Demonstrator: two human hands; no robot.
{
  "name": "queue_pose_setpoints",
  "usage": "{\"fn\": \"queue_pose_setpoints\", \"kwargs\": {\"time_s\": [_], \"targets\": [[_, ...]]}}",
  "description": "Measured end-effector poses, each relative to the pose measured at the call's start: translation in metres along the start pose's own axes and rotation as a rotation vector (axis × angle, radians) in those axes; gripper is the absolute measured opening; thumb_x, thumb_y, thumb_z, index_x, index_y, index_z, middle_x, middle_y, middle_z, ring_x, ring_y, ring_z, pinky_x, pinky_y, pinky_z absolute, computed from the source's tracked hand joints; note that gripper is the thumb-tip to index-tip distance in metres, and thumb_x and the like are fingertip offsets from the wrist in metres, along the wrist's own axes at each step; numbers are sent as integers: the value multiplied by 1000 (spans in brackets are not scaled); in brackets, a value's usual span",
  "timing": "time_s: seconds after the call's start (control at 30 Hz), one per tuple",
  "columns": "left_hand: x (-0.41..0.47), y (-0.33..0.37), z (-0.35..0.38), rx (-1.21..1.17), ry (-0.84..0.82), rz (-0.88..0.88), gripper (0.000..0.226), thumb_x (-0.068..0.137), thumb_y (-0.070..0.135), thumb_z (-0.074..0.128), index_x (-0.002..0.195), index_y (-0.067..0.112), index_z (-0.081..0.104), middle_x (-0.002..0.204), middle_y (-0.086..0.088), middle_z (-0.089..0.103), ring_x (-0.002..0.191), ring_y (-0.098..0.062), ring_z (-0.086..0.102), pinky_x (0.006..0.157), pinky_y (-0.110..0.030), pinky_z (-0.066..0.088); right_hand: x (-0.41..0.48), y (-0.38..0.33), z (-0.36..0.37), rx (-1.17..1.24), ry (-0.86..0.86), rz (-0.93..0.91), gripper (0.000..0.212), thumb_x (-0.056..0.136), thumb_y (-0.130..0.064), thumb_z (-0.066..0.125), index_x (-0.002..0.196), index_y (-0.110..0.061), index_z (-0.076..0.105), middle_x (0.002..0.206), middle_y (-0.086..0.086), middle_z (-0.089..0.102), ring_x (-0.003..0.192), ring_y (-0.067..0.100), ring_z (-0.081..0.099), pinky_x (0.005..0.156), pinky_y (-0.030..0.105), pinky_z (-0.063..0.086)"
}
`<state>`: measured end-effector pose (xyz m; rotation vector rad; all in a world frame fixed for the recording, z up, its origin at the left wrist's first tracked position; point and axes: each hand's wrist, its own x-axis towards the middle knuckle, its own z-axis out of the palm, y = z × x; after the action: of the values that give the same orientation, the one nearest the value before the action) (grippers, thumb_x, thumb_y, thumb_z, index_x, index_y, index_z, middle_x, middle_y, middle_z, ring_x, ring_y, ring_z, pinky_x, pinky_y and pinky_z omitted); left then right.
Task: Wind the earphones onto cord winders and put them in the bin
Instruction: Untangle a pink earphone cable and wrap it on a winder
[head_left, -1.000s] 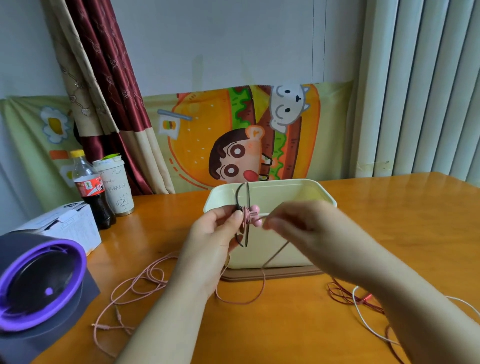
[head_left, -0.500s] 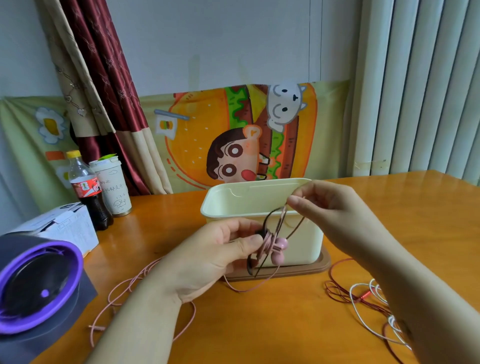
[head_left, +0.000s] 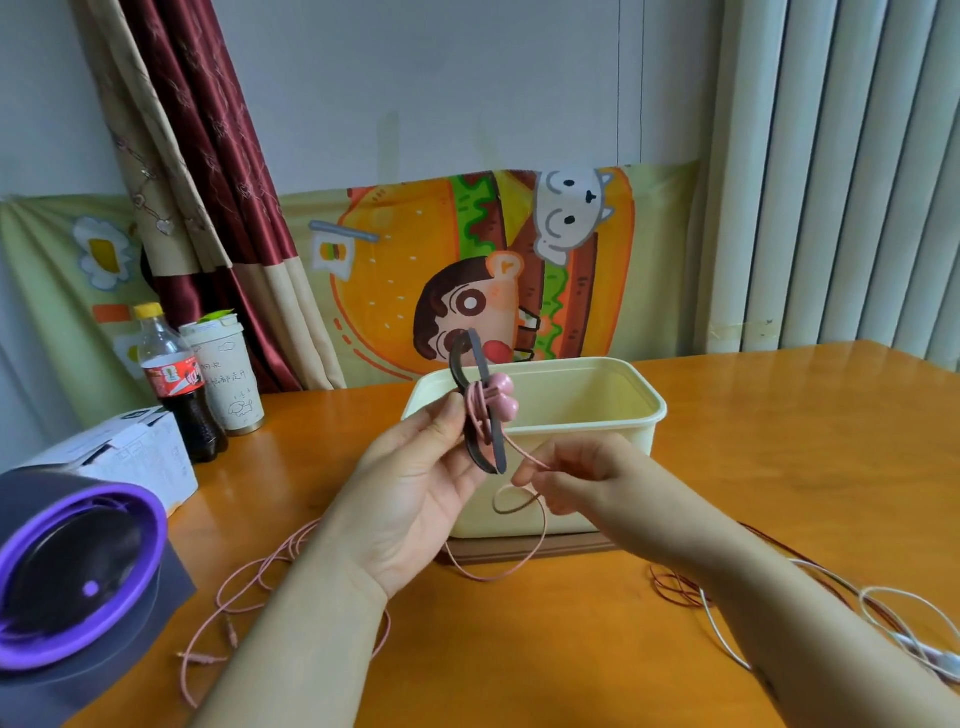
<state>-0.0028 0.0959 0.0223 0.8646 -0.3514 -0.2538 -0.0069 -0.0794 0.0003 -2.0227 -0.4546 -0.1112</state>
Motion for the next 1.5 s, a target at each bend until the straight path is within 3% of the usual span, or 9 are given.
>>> {"fn": "queue_pose_setpoints", "kwargs": {"time_s": [0.2,0.37,0.5,0.6,0.83,0.97,1.23,1.37,1.5], "targets": [[2,6,-2,-123,153,172,27,84,19,54,91,10,79,94,-2,74,90,-10,72,89,-28,55,2,3,-8,168,177,173,18,93,-4,52,85,-11,66,83,9,66,72,20,67,77,35,59],[4,9,-8,-231,342,304,31,100,20,45,104,12,74,93,2,76,87,-5,72,86,-27,56,1,15,-27,471,154,276,24,94,5,40,89,-3,62,66,5,54,44,9,32,41,21,32],[4,8,-12,-266,402,344,24,102,20,43,107,9,64,92,2,76,84,-4,72,75,-23,59,-2,15,-37,-61,-92,329,40,91,-1,40,68,-13,70,63,-3,60,51,8,42,49,19,34],[5,7,-9,-230,398,338,25,102,20,43,107,9,65,90,2,76,83,-5,73,73,-21,59,-5,10,-37,-419,-245,342,37,94,-10,41,77,-17,74,69,-9,62,66,2,53,61,11,42],[2,21,-5,-161,312,467,40,101,17,44,86,14,81,97,-3,75,96,-10,71,79,-24,57,-7,8,-40,-687,-358,324,32,98,-11,42,102,-16,74,74,-20,53,70,-2,52,62,3,40],[3,11,1,-19,291,443,29,100,13,42,101,9,70,93,0,75,90,-8,71,77,-22,57,-9,4,-35,-598,-263,285,31,94,-12,48,117,-26,64,112,-12,62,106,7,56,90,17,45],[0,-9,12,78,245,376,26,102,9,40,101,2,65,87,-5,73,91,-14,70,87,-27,57,-18,-23,-40,-468,-78,104,91,77,-39,73,149,-28,19,142,-8,44,124,6,44,101,24,40],[-2,-13,14,159,230,386,26,101,11,41,102,4,66,90,-6,72,97,-15,69,91,-29,56,-20,-38,-35,-441,274,-70,67,81,-40,64,140,-25,37,131,-8,53,116,6,50,98,24,43],[-1,-20,19,204,228,378,23,91,17,51,102,5,67,95,-6,74,96,-14,69,82,-22,54,-16,-50,-4,45,277,-196,35,94,-17,53,127,-28,50,116,-14,63,107,-5,58,96,17,46]]}}
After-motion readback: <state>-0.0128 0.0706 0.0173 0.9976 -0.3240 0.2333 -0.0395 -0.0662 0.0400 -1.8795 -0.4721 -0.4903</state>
